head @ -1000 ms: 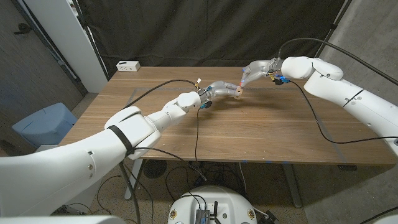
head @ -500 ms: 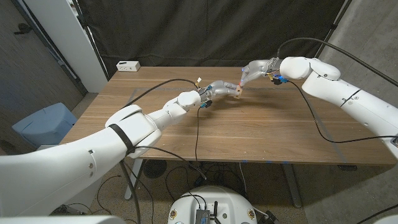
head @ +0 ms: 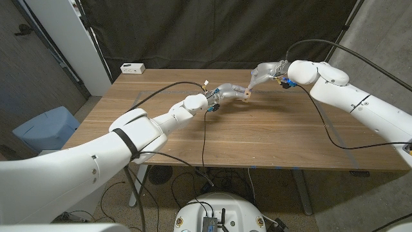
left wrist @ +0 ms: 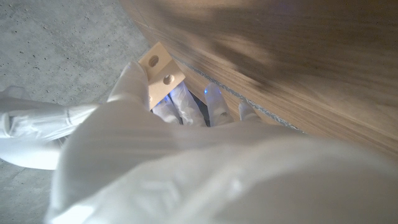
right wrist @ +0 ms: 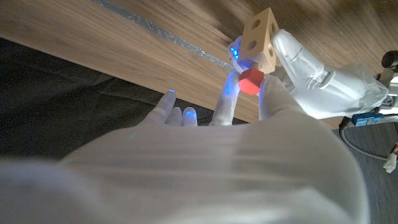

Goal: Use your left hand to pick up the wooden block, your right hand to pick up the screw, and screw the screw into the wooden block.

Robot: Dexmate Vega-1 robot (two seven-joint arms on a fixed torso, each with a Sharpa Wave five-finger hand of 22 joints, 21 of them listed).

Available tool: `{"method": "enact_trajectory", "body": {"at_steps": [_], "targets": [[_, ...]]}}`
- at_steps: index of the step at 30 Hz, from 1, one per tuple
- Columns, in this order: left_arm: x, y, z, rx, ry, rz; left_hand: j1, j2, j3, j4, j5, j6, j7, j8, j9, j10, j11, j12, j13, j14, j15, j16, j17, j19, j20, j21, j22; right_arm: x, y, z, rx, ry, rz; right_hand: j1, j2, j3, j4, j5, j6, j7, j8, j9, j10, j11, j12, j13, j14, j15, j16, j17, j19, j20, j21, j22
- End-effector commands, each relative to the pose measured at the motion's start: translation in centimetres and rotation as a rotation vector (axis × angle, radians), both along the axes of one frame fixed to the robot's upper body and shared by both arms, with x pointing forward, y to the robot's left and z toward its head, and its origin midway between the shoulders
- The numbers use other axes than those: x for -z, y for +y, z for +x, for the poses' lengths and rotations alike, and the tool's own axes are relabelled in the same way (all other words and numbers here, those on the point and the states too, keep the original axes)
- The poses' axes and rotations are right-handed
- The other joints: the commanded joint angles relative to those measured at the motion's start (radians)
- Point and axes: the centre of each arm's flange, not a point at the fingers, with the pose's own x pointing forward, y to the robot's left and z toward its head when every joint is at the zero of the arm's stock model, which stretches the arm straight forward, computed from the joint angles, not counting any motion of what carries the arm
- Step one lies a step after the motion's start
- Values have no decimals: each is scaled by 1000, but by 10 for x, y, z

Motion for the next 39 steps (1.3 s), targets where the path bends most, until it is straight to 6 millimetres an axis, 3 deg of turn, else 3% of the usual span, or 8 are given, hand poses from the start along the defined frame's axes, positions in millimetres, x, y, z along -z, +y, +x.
{"method": "enact_trajectory", "body": {"at_steps": [1,13,21,25,30,39], "targets": [[3,-1,-3,18,-6,-1,2,5,2,5,5,6,2,7,4,-2,1,1,5,6,-2,3,2,3,2,3,5,3,2,-3,33,-40,-20,-29,-4,-7,15,-2,45,5,17,-6,25,-4,11,-1,20,-6,8,2,17,-1,8,3],[5,-2,-5,37,-13,-1,2,4,3,5,5,4,2,6,4,-1,0,2,5,6,-2,3,1,4,2,3,5,4,6,-6,49,-75,-32,-116,-18,-39,37,-1,154,12,54,-25,96,-43,21,-4,74,-33,19,-1,63,-5,14,3],[7,-2,-7,49,-23,-5,2,5,2,5,5,5,2,6,4,-1,0,2,5,7,-2,4,2,5,2,4,5,6,7,-8,69,-79,-45,-152,-24,-54,46,-1,194,16,75,-20,124,-48,24,-5,96,-41,24,-2,75,-7,14,4],[7,-2,-8,51,-28,-5,2,5,3,5,5,6,1,6,4,-2,-1,2,5,7,-2,4,1,6,2,4,5,5,8,-10,81,-78,-57,-190,-40,-73,57,-2,179,21,63,-30,125,-45,19,-5,96,-40,22,-2,74,-6,11,4],[7,-2,-8,54,-28,-6,2,5,3,5,5,5,2,6,4,-2,-1,2,5,7,-2,3,1,6,3,3,5,4,6,-12,87,-75,-66,-262,-50,-104,77,3,95,39,22,-47,94,-5,-5,-5,80,-15,8,-3,49,6,-4,5],[7,-1,-8,53,-25,-2,2,5,2,5,5,6,3,6,4,-3,-1,1,4,7,-1,3,1,6,3,3,6,3,6,-13,90,-56,-71,-314,-55,-126,84,8,-33,66,-16,-34,41,15,-32,-4,44,21,-14,-3,16,21,-15,5]]}}
